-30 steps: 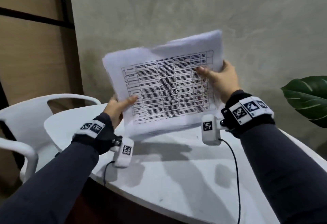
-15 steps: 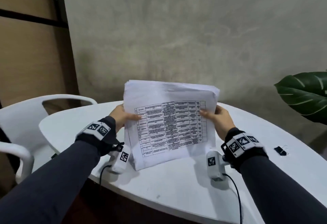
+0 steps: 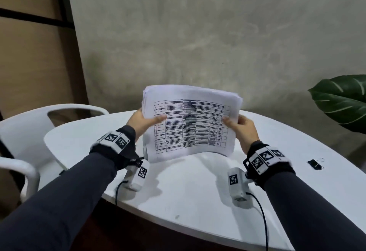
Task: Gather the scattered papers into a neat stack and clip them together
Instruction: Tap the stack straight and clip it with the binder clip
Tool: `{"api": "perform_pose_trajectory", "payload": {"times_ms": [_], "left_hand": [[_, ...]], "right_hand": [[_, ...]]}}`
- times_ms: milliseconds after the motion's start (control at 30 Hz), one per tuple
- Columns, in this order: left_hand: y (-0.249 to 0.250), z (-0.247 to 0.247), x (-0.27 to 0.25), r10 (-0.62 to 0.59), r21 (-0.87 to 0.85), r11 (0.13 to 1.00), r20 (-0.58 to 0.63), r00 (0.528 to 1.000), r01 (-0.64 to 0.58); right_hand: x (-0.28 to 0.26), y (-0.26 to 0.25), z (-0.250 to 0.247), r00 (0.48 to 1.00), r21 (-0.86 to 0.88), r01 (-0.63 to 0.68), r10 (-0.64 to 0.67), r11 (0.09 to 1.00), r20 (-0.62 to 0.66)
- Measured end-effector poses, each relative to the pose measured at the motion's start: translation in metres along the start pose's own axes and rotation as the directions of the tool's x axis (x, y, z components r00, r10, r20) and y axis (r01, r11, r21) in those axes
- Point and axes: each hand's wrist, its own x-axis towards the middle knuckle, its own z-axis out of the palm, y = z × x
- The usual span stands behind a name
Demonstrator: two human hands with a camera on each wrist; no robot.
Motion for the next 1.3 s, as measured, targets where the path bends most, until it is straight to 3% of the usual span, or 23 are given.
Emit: {"api": "perform_pose_trajectory", "payload": {"times_ms": [33, 133, 267, 367, 467, 533, 567, 600, 633, 667, 700, 733, 767, 800, 833, 900, 933, 967, 1033, 1100, 1133, 1167, 1300], "left_hand": [[-0.005, 0.000, -0.002, -0.027, -0.008, 1.000, 0.026, 0.999, 0.028], [-0.006, 0.001, 0.001, -0.059, -0.041, 0.998, -0.065, 0.996, 0.056], [0.009, 0.008, 0.008, 0.064, -0.107, 0.991, -0.162, 0.985, -0.082], [0.005, 0.007, 0.005, 0.076, -0.135, 0.986, -0.139, 0.987, -0.095], [-0.013, 0.003, 0.004, -0.019, -0.036, 0.999, -0.062, 0.998, 0.017], [-0.014, 0.001, 0.003, -0.039, 0.011, 0.999, -0.106, 0.994, 0.040], [-0.011, 0.001, 0.004, -0.013, 0.030, 0.999, -0.127, 0.992, 0.017], [-0.005, 0.002, 0.005, 0.031, 0.054, 0.998, -0.138, 0.990, -0.024], [0.004, 0.004, 0.005, 0.092, 0.088, 0.993, -0.137, 0.986, -0.080], [0.015, 0.008, 0.006, 0.167, 0.155, 0.977, -0.127, 0.978, -0.147], [0.025, 0.012, 0.007, 0.260, 0.230, 0.945, -0.099, 0.961, -0.232], [0.037, 0.016, 0.009, 0.349, 0.299, 0.899, -0.048, 0.936, -0.320], [0.047, 0.021, 0.009, 0.431, 0.346, 0.844, 0.014, 0.902, -0.409], [0.058, 0.024, 0.008, 0.494, 0.365, 0.799, 0.056, 0.867, -0.479], [0.066, 0.025, 0.009, 0.564, 0.379, 0.753, 0.051, 0.824, -0.538], [0.078, 0.022, 0.011, 0.670, 0.493, 0.677, -0.103, 0.735, -0.547], [0.080, 0.016, 0.015, 0.656, 0.555, 0.693, -0.221, 0.722, -0.460], [0.080, 0.010, 0.016, 0.590, 0.563, 0.748, -0.320, 0.742, -0.352], [0.073, 0.002, 0.016, 0.342, 0.310, 0.921, -0.356, 0.870, -0.235], [0.069, 0.008, 0.007, 0.131, -0.157, 0.977, -0.112, 0.985, -0.147], [0.068, 0.012, 0.005, 0.092, -0.252, 0.963, -0.021, 0.996, -0.094], [0.067, 0.018, 0.006, 0.109, -0.258, 0.960, -0.023, 0.994, -0.111], [0.074, 0.036, 0.004, 0.246, -0.196, 0.937, -0.210, 0.946, -0.288]], "right_hand": [[0.000, 0.004, 0.000, 0.999, -0.043, -0.038, 0.039, 0.998, 0.024], [0.005, 0.006, 0.004, 0.996, -0.105, -0.089, 0.089, 0.991, -0.004], [0.011, -0.005, 0.010, 0.997, 0.033, -0.049, 0.051, 0.998, -0.059], [0.005, -0.005, 0.006, 0.998, 0.065, -0.060, 0.062, 0.996, -0.032], [0.002, 0.010, 0.000, 0.976, -0.154, -0.199, 0.210, 0.968, 0.054], [0.003, 0.011, 0.001, 0.986, -0.326, -0.155, 0.128, 0.933, -0.103], [0.004, 0.004, 0.003, 0.972, -0.404, -0.072, -0.027, 0.912, -0.234], [0.002, -0.010, 0.008, 0.920, -0.488, 0.055, -0.233, 0.871, -0.313], [-0.001, -0.027, 0.015, 0.854, -0.589, 0.192, -0.430, 0.785, -0.295], [-0.003, -0.044, 0.024, 0.796, -0.691, 0.311, -0.576, 0.653, -0.186], [-0.005, -0.063, 0.034, 0.765, -0.774, 0.389, -0.643, 0.500, -0.031], [-0.006, -0.081, 0.042, 0.770, -0.823, 0.431, -0.627, 0.370, 0.121], [-0.001, -0.093, 0.048, 0.791, -0.835, 0.460, -0.567, 0.301, 0.230], [0.002, -0.105, 0.051, 0.812, -0.821, 0.481, -0.510, 0.308, 0.284], [0.006, -0.113, 0.051, 0.834, -0.773, 0.496, -0.464, 0.395, 0.298], [0.012, -0.120, 0.044, 0.876, -0.563, 0.479, -0.412, 0.673, 0.252], [0.012, -0.119, 0.038, 0.898, -0.420, 0.440, -0.388, 0.794, 0.206], [0.012, -0.117, 0.031, 0.918, -0.249, 0.394, -0.364, 0.885, 0.157], [0.013, -0.106, 0.018, 0.957, 0.016, 0.280, -0.281, 0.960, 0.069], [0.014, -0.095, 0.015, 0.981, 0.085, 0.186, -0.189, 0.979, 0.031], [0.012, -0.091, 0.017, 0.986, 0.094, 0.162, -0.164, 0.982, 0.017], [0.013, -0.086, 0.018, 0.987, 0.114, 0.163, -0.164, 0.980, -0.004], [0.006, -0.079, 0.024, 0.979, 0.147, 0.202, -0.195, 0.968, -0.064]]}}
